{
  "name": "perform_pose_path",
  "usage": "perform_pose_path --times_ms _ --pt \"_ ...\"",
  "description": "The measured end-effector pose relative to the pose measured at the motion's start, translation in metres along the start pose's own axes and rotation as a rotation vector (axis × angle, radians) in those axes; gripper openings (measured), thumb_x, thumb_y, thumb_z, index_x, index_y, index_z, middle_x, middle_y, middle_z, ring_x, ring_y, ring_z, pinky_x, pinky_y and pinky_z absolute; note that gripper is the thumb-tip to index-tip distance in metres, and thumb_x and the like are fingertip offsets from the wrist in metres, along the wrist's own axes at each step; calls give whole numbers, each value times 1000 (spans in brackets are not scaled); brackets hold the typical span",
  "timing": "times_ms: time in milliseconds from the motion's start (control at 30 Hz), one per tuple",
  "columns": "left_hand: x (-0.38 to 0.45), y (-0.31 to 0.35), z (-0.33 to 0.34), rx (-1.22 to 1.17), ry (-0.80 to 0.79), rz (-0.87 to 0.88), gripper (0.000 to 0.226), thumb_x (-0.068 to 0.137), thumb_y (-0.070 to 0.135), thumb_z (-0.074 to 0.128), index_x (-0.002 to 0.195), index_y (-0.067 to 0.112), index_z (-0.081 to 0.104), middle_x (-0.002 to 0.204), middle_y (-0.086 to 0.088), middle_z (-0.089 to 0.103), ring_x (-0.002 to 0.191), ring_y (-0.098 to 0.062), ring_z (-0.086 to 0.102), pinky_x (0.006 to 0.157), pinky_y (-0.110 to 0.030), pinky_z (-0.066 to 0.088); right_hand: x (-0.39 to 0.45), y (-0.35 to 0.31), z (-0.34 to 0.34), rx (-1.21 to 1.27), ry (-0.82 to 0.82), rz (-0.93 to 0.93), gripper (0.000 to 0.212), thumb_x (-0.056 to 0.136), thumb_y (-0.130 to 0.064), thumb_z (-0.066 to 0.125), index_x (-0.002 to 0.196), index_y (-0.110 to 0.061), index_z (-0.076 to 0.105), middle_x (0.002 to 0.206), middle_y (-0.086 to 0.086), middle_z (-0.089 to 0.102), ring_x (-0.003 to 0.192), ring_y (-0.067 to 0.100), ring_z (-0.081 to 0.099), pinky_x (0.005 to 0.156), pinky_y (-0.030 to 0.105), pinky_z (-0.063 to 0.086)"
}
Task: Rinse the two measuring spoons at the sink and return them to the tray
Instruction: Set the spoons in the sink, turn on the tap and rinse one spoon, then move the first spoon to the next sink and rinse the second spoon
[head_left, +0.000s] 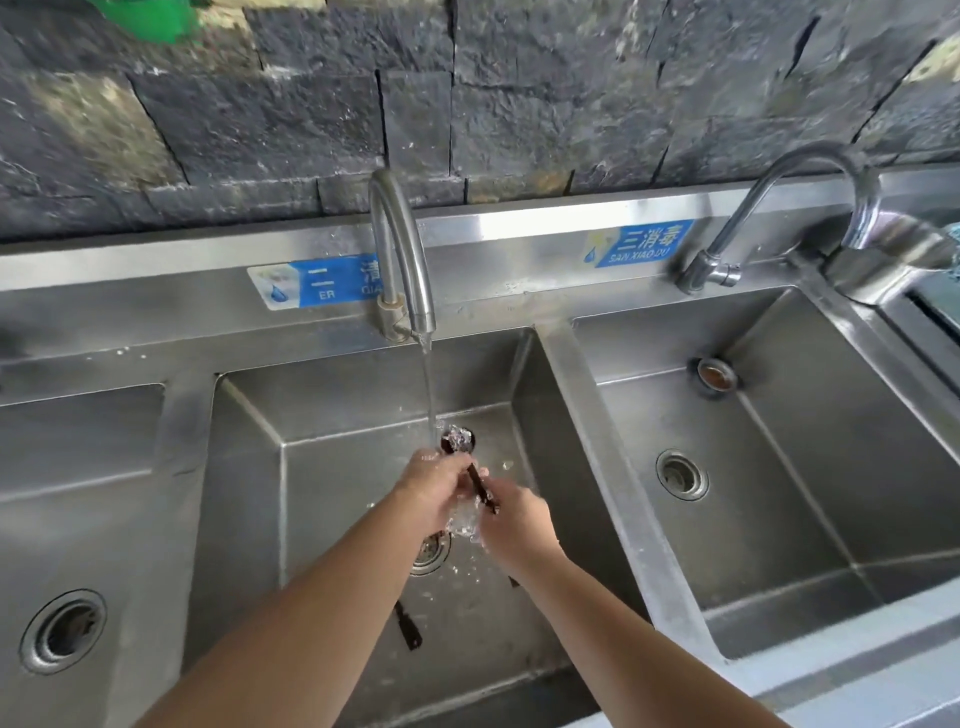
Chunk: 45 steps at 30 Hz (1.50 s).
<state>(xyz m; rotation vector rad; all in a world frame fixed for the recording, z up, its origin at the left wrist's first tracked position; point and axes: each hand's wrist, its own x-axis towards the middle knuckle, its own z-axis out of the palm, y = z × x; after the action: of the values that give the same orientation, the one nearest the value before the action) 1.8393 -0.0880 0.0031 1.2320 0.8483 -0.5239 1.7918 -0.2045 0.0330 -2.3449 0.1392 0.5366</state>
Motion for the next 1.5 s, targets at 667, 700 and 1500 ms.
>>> perform_pose_path --times_ms 667,700,1500 --pt "-13 -31 196 -43 -195 133 16 93 10 59 88 20 69 75 -7 64 58 -14 57 57 -25 40 29 146 -144 376 71 63 27 74 -19 59 89 -34 74 72 -6 75 66 15 69 57 27 53" --pt "-10 -33 211 19 -191 150 14 92 8 61 94 19 70 76 -8 67 59 -15 60 55 -25 44 31 158 -152 418 80 84 27 71 -18 59 87 -34 75 72 -4 76 68 17 70 61 30 54" --pt "160 -214 375 1189 -91 89 6 78 21 71 81 16 74 94 -8 76 96 -24 68 81 -27 51 164 438 -120 399 -318 839 15 81 2 70 96 -1 67 86 20 71 64 29 72 44 32 60"
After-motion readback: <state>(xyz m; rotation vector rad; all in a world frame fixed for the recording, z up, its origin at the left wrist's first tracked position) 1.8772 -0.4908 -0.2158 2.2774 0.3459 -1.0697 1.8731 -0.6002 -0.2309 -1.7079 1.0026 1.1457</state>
